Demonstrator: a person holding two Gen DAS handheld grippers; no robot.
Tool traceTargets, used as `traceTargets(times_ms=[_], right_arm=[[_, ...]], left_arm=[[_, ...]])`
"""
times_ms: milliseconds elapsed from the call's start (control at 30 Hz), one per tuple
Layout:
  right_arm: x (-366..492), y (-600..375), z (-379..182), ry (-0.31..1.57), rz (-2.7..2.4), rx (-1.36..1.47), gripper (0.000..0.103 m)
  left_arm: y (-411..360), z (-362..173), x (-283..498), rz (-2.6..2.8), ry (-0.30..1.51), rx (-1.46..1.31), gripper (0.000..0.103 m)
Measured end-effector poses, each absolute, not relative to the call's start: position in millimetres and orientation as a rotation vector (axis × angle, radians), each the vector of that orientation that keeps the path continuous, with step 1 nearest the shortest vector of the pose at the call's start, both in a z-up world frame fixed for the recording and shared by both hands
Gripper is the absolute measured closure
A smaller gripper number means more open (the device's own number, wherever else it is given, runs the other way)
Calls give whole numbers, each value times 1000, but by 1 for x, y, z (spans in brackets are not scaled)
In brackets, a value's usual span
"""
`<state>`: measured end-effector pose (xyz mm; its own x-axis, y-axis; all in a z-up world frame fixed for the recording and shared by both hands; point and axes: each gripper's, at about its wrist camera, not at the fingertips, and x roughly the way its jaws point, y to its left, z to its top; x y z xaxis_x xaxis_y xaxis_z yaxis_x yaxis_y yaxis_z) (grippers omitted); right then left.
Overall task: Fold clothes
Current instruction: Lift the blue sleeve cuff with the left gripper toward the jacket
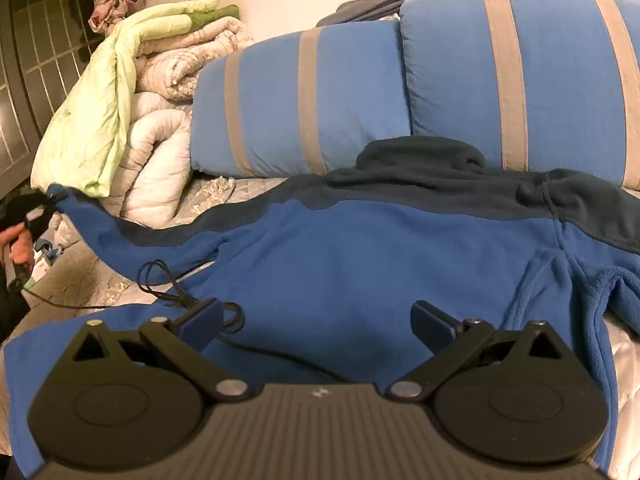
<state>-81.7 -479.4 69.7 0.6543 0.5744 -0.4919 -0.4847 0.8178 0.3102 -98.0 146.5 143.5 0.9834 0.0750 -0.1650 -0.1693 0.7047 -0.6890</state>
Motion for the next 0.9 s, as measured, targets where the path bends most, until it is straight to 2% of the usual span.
traceTargets(times_ms=[300, 667, 900], right_arm=[[-82, -490, 70, 591, 659, 234, 0], [-82, -495, 70, 585, 662, 278, 0], [-81, -497, 69, 593, 662, 286, 0]], left_arm=[[117, 209, -48, 49, 132, -638, 95], [29, 285, 7, -124, 135, -392, 95], [-37, 304, 24, -228, 158, -317, 95]])
